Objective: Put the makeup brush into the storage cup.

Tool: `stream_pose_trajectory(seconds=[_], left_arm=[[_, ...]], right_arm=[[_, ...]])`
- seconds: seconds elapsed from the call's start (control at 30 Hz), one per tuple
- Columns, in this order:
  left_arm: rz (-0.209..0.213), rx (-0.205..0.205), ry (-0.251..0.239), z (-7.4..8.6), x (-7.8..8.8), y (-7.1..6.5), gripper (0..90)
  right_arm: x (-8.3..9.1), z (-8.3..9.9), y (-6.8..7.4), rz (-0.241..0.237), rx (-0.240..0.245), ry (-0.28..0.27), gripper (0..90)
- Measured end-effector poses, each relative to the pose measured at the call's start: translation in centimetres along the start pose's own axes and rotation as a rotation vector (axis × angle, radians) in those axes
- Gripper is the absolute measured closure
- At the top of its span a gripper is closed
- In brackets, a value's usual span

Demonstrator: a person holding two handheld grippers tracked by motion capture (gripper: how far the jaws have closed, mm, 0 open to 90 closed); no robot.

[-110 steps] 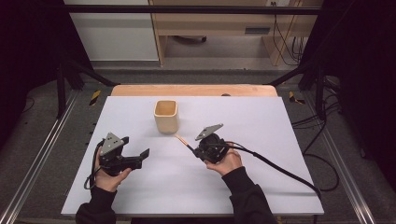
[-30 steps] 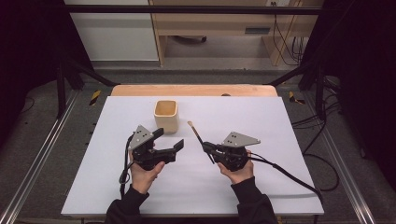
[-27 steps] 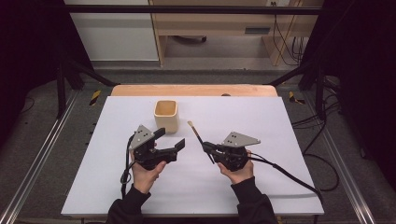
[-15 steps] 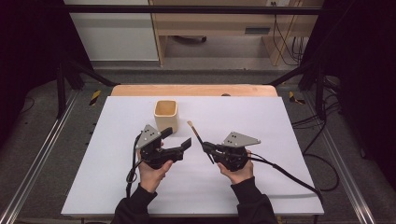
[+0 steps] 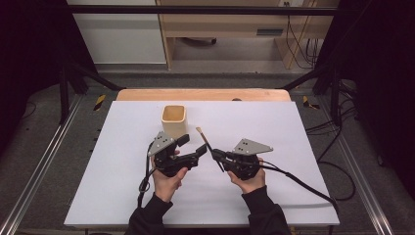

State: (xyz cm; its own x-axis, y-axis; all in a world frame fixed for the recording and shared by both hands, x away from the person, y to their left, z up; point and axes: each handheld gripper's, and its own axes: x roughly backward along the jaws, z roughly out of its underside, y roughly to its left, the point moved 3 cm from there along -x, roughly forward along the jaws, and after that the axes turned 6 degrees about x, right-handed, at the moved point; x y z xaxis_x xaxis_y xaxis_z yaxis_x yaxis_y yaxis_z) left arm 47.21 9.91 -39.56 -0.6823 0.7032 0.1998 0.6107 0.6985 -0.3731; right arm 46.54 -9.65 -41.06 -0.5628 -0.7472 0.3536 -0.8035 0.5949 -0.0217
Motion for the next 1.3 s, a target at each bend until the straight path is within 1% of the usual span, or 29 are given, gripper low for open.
stream_pose_trajectory(seconds=[0.17, 0.23, 0.37, 0.53, 0.63, 0.73, 0.9, 1.17, 1.3], left_arm=[[0.008, 0.016, 0.003, 0.3, -0.4, -0.3, 29.7], [0.011, 0.028, -0.001, 0.3, -0.5, -0.3, 33.0], [0.011, 0.035, -0.001, 0.4, -0.6, -0.4, 40.8], [0.021, 0.056, -0.014, 0.4, -0.7, -0.6, 48.1], [0.021, 0.073, -0.011, 0.4, -0.9, -0.6, 51.1], [0.018, 0.084, -0.012, 0.5, -1.0, -0.6, 55.9], [0.022, 0.097, -0.013, 0.6, -1.1, -0.8, 61.6], [0.015, 0.125, -0.01, 0.8, -1.4, -0.9, 67.1], [0.008, 0.132, -0.005, 0.9, -1.5, -1.0, 70.4]], right_arm=[[0.0, 0.0, 0.1, -0.002, 0.002, 0.001, 84.3], [0.0, 0.0, 0.1, -0.001, 0.004, 0.003, 84.3], [-0.1, 0.0, 0.2, -0.003, 0.005, 0.003, 84.4], [-0.1, -0.1, 0.2, -0.004, 0.005, 0.001, 84.3], [-0.1, -0.1, 0.2, -0.004, 0.007, 0.0, 84.3], [-0.1, -0.1, 0.2, -0.003, 0.007, 0.001, 84.3], [-0.2, 0.0, 0.3, -0.002, 0.006, 0.005, 84.3], [-0.2, -0.1, 0.3, -0.003, 0.007, 0.003, 84.3], [-0.3, 0.0, 0.3, -0.004, 0.009, 0.006, 84.3]])
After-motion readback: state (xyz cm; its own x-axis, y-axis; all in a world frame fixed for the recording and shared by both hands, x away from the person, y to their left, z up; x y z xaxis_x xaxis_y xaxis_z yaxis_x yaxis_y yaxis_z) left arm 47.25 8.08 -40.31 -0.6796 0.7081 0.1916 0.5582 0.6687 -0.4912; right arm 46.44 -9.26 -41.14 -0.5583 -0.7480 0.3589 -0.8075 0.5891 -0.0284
